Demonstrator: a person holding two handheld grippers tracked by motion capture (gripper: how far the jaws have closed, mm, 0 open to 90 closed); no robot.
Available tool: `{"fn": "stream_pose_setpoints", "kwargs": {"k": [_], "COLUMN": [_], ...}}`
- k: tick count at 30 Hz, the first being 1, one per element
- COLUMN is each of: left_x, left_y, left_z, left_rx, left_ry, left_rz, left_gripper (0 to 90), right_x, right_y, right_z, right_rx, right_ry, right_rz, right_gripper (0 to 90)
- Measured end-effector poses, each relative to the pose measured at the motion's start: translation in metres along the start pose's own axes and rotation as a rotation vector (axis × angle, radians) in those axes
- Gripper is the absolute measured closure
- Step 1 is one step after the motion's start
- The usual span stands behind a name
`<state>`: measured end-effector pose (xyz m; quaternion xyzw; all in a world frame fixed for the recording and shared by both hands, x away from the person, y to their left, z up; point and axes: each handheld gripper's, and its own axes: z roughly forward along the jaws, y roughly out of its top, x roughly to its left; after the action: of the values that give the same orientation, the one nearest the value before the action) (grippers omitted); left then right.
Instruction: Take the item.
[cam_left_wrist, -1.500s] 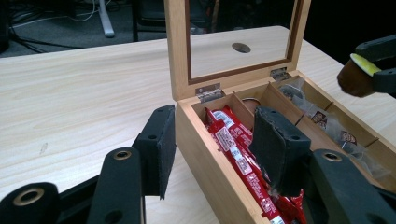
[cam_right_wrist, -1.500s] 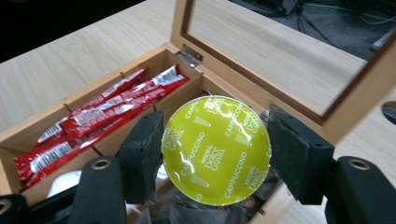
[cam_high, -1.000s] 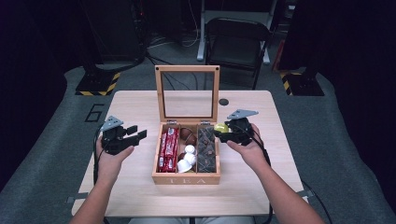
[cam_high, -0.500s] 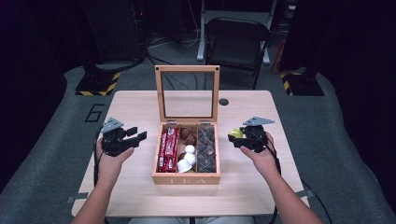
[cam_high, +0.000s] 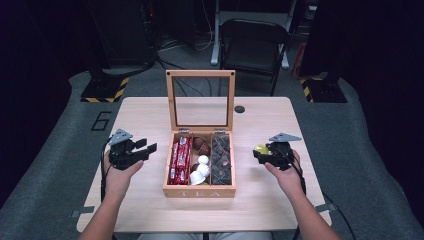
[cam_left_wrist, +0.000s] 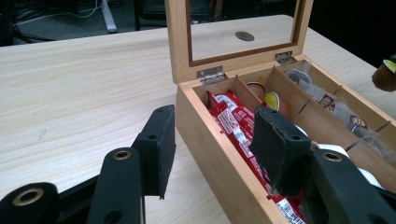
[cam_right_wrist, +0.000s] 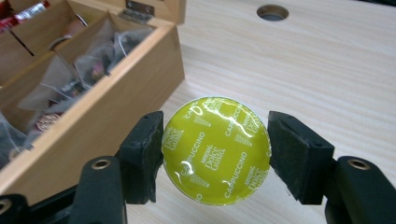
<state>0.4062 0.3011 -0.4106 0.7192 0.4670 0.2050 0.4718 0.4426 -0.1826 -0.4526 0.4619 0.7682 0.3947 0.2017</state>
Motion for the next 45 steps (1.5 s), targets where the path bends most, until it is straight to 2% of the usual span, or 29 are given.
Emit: {"fn": "stream_pose_setpoints", "kwargs": {"k": [7,10,11,14,16,25,28,29,39,45], "left_x": [0.0,-0.001,-0.001,-0.001,-0.001,-0.001,0.0,0.001,0.001,0.001], "left_y": [-0.002,-0.003,-0.003,-0.004,-0.005,-0.009,-0.009,-0.009,-0.01,-0.011], "left_z": [0.0,-0.001,-0.001,-0.002,-0.002,-0.003,-0.004,-0.005,-0.005,-0.005], "left_rx": [0.007,0.0,-0.003,-0.003,0.007,0.006,0.001,0.004,0.004,0.005], "left_ry": [-0.002,-0.004,-0.003,-0.004,-0.008,-0.008,-0.004,-0.006,-0.005,-0.006], "left_rz": [-0.001,-0.005,-0.007,-0.011,-0.007,-0.009,-0.014,-0.013,-0.017,-0.015], "left_gripper": [49.3,49.2,49.2,49.0,49.0,49.0,49.0,49.0,48.8,48.8], "right_x": [-0.008,-0.012,-0.013,-0.016,-0.018,-0.025,-0.027,-0.028,-0.024,-0.024], "right_y": [-0.013,-0.018,-0.019,-0.024,-0.028,-0.039,-0.042,-0.043,-0.043,-0.044], "right_z": [0.004,0.007,0.008,0.01,0.01,0.013,0.015,0.015,0.018,0.018], "right_rx": [0.013,0.02,0.021,0.032,0.039,0.069,0.078,0.082,0.079,0.086], "right_ry": [-0.022,-0.043,-0.049,-0.066,-0.069,-0.109,-0.109,-0.111,-0.113,-0.112], "right_rz": [0.048,0.053,0.07,0.066,0.087,0.091,0.112,0.099,0.111,0.098], "right_gripper": [37.3,37.3,37.3,37.3,37.3,37.3,37.2,37.1,36.4,35.6]}}
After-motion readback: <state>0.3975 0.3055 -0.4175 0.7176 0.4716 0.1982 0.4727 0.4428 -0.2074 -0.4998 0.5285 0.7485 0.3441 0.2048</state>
